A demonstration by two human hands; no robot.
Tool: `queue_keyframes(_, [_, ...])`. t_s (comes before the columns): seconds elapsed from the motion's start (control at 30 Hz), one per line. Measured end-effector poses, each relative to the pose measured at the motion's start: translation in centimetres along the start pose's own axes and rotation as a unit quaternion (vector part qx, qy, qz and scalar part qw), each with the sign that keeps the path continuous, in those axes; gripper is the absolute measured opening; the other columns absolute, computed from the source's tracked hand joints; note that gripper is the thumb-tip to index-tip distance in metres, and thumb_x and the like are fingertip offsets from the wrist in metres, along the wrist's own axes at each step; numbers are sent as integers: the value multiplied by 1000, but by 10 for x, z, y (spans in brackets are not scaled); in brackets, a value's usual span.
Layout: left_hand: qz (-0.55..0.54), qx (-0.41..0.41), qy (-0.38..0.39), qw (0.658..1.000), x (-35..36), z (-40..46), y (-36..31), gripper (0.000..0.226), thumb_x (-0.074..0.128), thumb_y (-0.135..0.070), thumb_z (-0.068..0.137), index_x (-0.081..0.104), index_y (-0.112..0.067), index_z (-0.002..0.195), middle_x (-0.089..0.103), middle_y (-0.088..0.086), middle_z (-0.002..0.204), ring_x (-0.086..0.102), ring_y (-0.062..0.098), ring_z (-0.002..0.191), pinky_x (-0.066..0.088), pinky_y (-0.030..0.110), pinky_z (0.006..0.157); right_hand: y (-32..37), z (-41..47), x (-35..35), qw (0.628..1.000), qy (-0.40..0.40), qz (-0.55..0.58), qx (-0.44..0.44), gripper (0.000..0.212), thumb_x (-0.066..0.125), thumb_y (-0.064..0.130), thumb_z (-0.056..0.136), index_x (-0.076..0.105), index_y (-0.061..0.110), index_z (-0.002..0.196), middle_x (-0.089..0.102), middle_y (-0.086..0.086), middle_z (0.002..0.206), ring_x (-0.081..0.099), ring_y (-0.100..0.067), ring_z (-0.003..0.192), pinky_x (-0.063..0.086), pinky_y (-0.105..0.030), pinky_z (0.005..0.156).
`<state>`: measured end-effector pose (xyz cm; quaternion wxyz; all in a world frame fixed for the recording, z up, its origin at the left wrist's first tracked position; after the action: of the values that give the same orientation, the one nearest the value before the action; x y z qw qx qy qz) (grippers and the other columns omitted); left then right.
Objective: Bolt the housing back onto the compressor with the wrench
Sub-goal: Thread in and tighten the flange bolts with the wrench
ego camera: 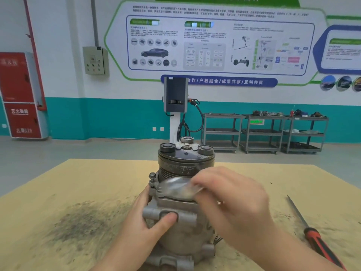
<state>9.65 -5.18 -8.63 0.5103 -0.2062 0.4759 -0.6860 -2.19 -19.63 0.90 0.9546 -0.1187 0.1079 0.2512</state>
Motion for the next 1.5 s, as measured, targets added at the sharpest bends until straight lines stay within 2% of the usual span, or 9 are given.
queue_keyframes(0.13, [-13,17,32,999,0,0,0,64,71,-57,69,52,-51,130,62,-17,132,56,4,125,45,35,101,-16,4,-23,948,-129,203,209,12,43,27,101,53,26,94,66,2,73,63,-15,55,48,-23,53])
queue_keyframes(0.27, [-6,28,30,999,-1,1,-1,56,70,-55,70,53,-55,124,65,-19,127,58,0,120,49,27,96,-49,-3,-28,748,-207,415,475,16,33,5,99,45,13,92,62,-7,60,50,-20,42,41,-23,44])
queue_keyframes(0.4, [6,32,28,999,-1,1,0,57,68,-56,70,52,-56,125,64,-22,128,57,-2,121,45,28,96,-68,-18,-17,602,-225,499,581,15,36,5,95,47,10,87,54,-9,56,39,-19,38,33,-26,47])
queue_keyframes(0.73, [26,46,52,997,-5,1,5,75,71,-71,66,48,-49,134,60,-23,134,54,-3,125,45,25,97,-84,-34,-4,516,-202,592,586,16,36,7,94,45,11,82,54,-8,59,44,-19,42,39,-23,45])
queue_keyframes(0.93, [80,73,48,993,9,-5,0,84,88,-46,45,50,-61,118,59,-34,122,54,-14,115,39,-1,87,-79,-34,-8,573,-194,568,558,17,33,5,99,45,10,88,57,-8,60,48,-20,45,42,-26,46])
queue_keyframes(1.1, [86,45,20,995,18,-6,6,76,87,-56,46,47,-66,110,58,-34,120,54,-13,114,40,-1,87,-54,-39,-12,800,-235,430,347,13,33,12,103,42,11,93,66,-3,69,59,-20,50,47,-27,52])
queue_keyframes(1.23, [110,33,16,993,15,-7,7,75,84,-59,47,44,-70,110,54,-43,117,50,-22,109,37,-6,80,-34,-34,-16,931,-153,309,116,15,43,25,104,49,15,94,64,-9,81,64,-17,62,50,-23,59])
queue_keyframes(1.4, [76,4,29,997,17,-8,10,78,82,-77,44,57,-41,110,65,-33,106,62,-10,103,53,15,87,-11,-32,-9,992,-18,121,-9,2,69,2,84,69,0,83,68,-13,78,64,-23,71,53,-33,61])
queue_keyframes(1.5, [88,26,22,996,20,-9,6,76,81,-72,48,55,-37,110,59,-44,105,55,-24,100,42,-3,78,-4,-26,-9,994,7,110,11,6,65,-3,84,70,0,85,67,-8,82,63,-20,73,52,-31,64])
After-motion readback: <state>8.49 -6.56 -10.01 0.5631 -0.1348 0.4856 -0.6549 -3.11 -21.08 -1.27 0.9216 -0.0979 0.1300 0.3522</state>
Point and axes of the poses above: each hand's wrist, its own z-axis towards the middle knuckle, its own x-axis out of the palm, y = z × x, the point moved 2 cm from there along z, towards the middle knuckle
